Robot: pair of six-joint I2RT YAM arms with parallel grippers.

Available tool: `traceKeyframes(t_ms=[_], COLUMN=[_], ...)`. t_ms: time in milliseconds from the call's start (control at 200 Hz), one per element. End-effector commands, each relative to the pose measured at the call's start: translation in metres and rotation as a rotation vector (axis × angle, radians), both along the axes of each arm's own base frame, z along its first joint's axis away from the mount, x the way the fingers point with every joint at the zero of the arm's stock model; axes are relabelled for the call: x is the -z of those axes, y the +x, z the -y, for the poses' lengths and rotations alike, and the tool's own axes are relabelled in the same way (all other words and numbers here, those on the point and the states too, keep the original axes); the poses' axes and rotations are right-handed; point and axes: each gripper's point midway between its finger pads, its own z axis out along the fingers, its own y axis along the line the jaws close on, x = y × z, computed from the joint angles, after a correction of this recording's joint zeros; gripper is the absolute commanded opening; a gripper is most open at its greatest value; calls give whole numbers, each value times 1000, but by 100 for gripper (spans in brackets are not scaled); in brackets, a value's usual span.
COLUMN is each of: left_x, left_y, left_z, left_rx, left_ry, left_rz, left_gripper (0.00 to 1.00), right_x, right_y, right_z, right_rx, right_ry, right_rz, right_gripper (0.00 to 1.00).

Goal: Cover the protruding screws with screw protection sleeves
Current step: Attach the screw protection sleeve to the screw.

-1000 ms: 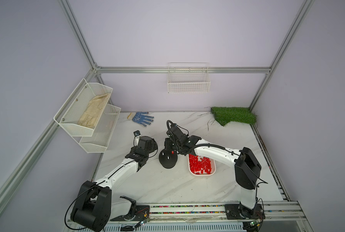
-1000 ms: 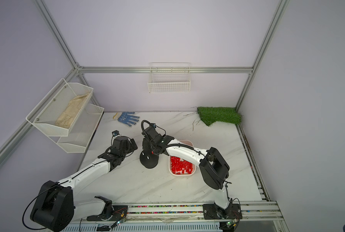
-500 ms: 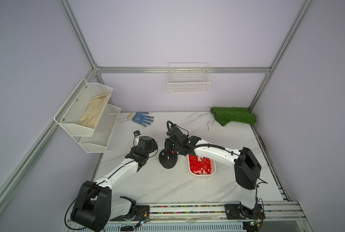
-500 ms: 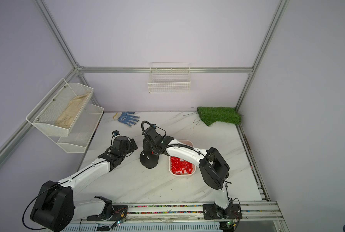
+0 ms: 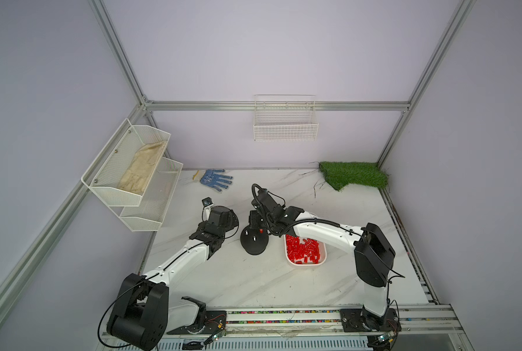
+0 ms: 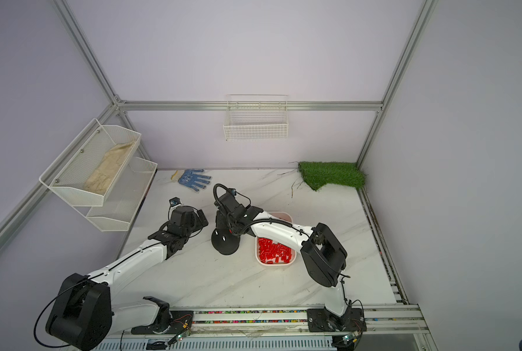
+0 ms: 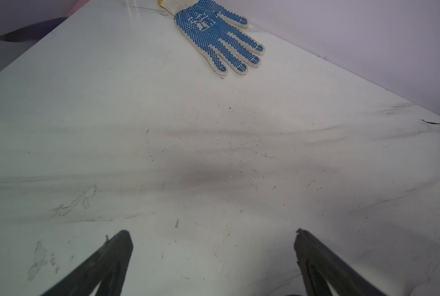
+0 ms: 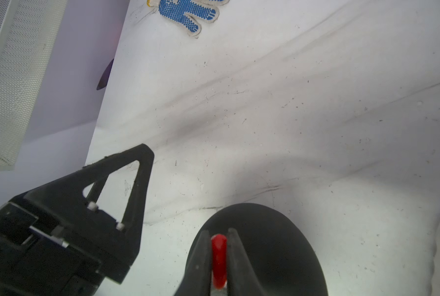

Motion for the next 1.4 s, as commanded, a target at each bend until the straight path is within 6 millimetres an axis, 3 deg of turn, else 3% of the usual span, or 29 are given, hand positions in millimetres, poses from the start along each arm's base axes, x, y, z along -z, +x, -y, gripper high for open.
traceKeyframes(t_ms=[0, 1395], left_x=[-13, -11], left_y=[5, 9], left_z=[3, 5], left_rx=[-6, -3], left_ry=[-21, -25], left_rz=[49, 52], left_gripper=[100, 100], right_x=[-12, -9], right_y=[-8, -26], right_z=[-2, 3], right_rx=[-6, -20], right_ry=[28, 13], right_rz=[10, -6], right_gripper=[15, 15])
